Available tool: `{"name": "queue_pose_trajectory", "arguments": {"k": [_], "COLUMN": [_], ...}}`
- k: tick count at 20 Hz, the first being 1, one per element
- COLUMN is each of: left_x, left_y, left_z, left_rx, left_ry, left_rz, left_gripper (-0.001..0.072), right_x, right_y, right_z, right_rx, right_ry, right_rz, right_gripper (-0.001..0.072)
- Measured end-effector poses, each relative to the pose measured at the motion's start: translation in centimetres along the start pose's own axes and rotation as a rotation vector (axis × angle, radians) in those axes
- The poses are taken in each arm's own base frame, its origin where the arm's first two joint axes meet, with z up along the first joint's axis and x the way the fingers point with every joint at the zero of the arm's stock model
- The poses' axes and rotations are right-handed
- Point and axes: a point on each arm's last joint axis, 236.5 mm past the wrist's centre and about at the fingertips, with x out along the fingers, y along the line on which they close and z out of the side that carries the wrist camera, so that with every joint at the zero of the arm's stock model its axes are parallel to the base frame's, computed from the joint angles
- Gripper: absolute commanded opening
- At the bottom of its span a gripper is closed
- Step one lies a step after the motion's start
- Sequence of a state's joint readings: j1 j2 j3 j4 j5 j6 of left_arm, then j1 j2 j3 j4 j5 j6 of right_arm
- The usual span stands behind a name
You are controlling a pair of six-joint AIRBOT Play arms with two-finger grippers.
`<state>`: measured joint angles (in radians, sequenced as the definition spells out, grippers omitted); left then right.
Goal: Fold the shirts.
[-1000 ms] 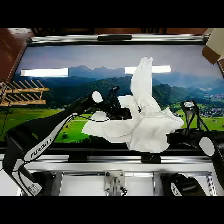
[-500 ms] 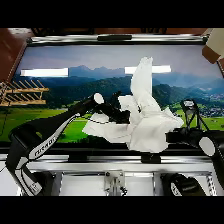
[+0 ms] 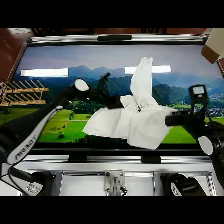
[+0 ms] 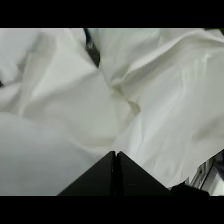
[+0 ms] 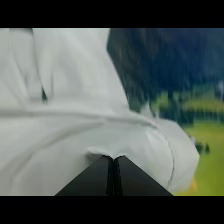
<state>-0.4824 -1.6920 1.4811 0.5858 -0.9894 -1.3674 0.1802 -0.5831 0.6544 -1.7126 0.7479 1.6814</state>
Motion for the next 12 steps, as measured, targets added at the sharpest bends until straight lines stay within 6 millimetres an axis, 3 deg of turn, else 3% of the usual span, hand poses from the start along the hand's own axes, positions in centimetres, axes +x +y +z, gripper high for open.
{"name": "queue_pose_trajectory", "arguments": {"k": [2,4,6,8,9,10,12], "left_x": [-6.2,-13.6,-20.5,-25.1,-26.1,-26.4,-25.0], "left_y": [-1.5,-3.9,-7.5,-11.0,-12.2,-13.0,-13.1], "left_z": [4.5,8.4,9.9,9.0,7.8,6.1,2.3], "left_rx": [0.049,0.107,0.187,0.276,0.312,0.339,0.358], "left_ry": [-0.185,-0.396,-0.568,-0.651,-0.646,-0.615,-0.504], "left_rz": [0.011,0.021,0.019,0.023,0.030,0.046,0.099], "left_gripper": [0.0040,0.0040,0.0040,0.0040,0.0039,0.0039,0.0039], "right_x": [0.4,0.6,1.0,2.1,2.6,2.9,3.1], "right_y": [1.3,2.3,2.5,2.8,3.1,3.4,4.0], "right_z": [6.4,11.9,16.6,20.6,22.6,24.3,26.7], "right_rx": [0.131,0.314,0.495,0.646,0.698,0.734,0.743], "right_ry": [-0.253,-0.446,-0.567,-0.625,-0.645,-0.656,-0.641], "right_rz": [0.067,0.159,0.241,0.313,0.346,0.370,0.384], "right_gripper": [0.0050,0.0050,0.0049,0.0049,0.0049,0.0049,0.0050]}}
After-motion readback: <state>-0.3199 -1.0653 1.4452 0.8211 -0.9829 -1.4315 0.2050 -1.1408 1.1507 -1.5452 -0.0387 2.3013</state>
